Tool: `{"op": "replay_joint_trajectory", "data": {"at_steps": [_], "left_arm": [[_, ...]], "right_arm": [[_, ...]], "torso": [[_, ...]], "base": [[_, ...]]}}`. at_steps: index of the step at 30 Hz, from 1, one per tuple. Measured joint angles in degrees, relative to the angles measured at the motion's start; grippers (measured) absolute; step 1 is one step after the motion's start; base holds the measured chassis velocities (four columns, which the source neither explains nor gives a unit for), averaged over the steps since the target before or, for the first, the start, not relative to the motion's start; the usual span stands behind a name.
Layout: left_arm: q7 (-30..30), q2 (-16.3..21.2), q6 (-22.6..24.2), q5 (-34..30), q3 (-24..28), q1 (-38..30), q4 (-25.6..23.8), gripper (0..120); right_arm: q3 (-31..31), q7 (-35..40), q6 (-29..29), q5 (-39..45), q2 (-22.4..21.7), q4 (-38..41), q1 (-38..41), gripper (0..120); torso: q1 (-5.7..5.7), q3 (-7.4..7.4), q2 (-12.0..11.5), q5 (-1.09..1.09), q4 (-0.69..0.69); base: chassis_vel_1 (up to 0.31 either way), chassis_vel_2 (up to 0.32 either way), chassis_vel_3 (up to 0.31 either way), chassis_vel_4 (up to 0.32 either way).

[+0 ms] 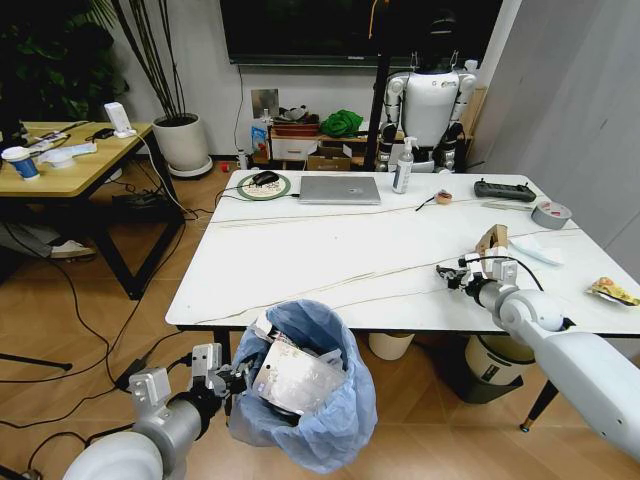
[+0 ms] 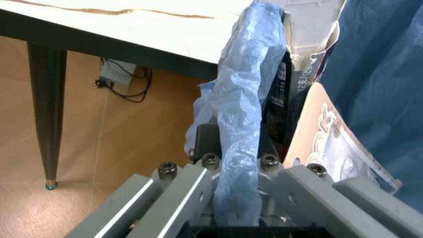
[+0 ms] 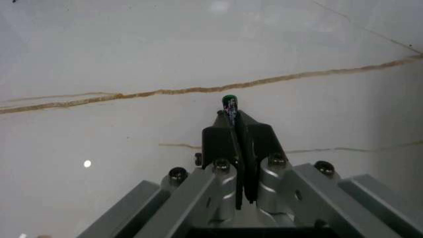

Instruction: Pick up the trash bin and place the trash from the table into it.

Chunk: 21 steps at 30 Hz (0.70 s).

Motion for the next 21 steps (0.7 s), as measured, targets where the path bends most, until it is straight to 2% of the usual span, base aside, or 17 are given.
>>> {"op": "replay_joint_trajectory", "data": {"at_steps": [5, 8, 9, 10, 11, 14, 15, 17, 19, 21], "left_arm": [[-0.40, -0.01, 0.00, 0.05, 0.59, 0.01, -0.25, 0], [-0.49, 0.23, 0.00, 0.09, 1.07, -0.14, -0.38, 0], [-0.50, 0.55, 0.00, 0.02, 1.22, -0.36, -0.40, 0], [-0.51, 1.13, 0.02, -0.37, 1.43, -1.00, -0.38, 0], [-0.39, 1.48, 0.02, -0.71, 1.61, -1.52, -0.14, 0], [-0.14, 1.68, 0.02, -0.86, 1.85, -1.87, 0.15, 0], [0.05, 1.78, 0.02, -0.90, 2.09, -2.08, 0.36, 0], [0.23, 1.83, 0.05, -0.89, 2.39, -2.32, 0.45, 0], [0.31, 1.64, 0.09, -0.83, 2.48, -2.39, 0.44, 0], [0.32, 1.50, 0.09, -0.79, 2.48, -2.39, 0.41, 0]], "right_arm": [[0.22, 0.26, 0.26, 0.34, -0.84, 2.67, -2.12, 0], [0.22, 0.73, 0.64, 1.83, -1.43, 5.89, -2.83, 0], [0.30, 0.84, 1.32, 2.68, -2.21, 8.69, -3.10, 0], [0.51, 0.53, 3.71, 3.97, -4.39, 14.52, -3.69, 0], [0.39, -0.19, 5.67, 5.52, -6.17, 20.39, -4.31, 0], [-0.04, -1.04, 7.52, 6.76, -7.88, 25.04, -4.85, 0], [-0.56, -2.64, 9.88, 6.96, -9.18, 28.53, -5.22, 0], [-1.71, -6.41, 13.29, 6.64, -11.69, 34.64, -5.93, 0], [-3.32, -8.12, 14.42, 6.99, -14.28, 40.52, -6.83, 0], [-4.22, -8.58, 14.77, 7.02, -15.09, 42.50, -7.13, 0]], "torso": [[0.00, 0.00, 0.00, -0.01, -0.01], [0.00, 0.03, -0.01, 0.07, -0.01], [0.02, 0.03, -0.03, 0.10, -0.01], [0.01, 0.02, -0.02, -0.02, 0.00], [0.02, 0.02, -0.02, 0.06, 0.01], [0.01, 0.01, -0.02, 0.03, 0.00], [0.01, 0.01, -0.02, -0.03, -0.01], [0.01, 0.01, -0.02, 0.05, 0.00], [0.01, 0.01, -0.02, -0.02, 0.00], [0.01, 0.01, -0.01, -0.02, 0.00]], "base": [[0.000, 0.000, 0.000, 0.000], [0.000, 0.000, 0.000, 0.000], [0.000, 0.000, 0.000, 0.000], [0.000, 0.000, 0.000, 0.000], [0.000, 0.000, 0.000, 0.000], [0.000, 0.000, 0.000, 0.000], [0.000, 0.000, 0.000, 0.000], [0.000, 0.000, 0.000, 0.000], [0.000, 0.000, 0.000, 0.000], [0.000, 0.000, 0.000, 0.000]]}}
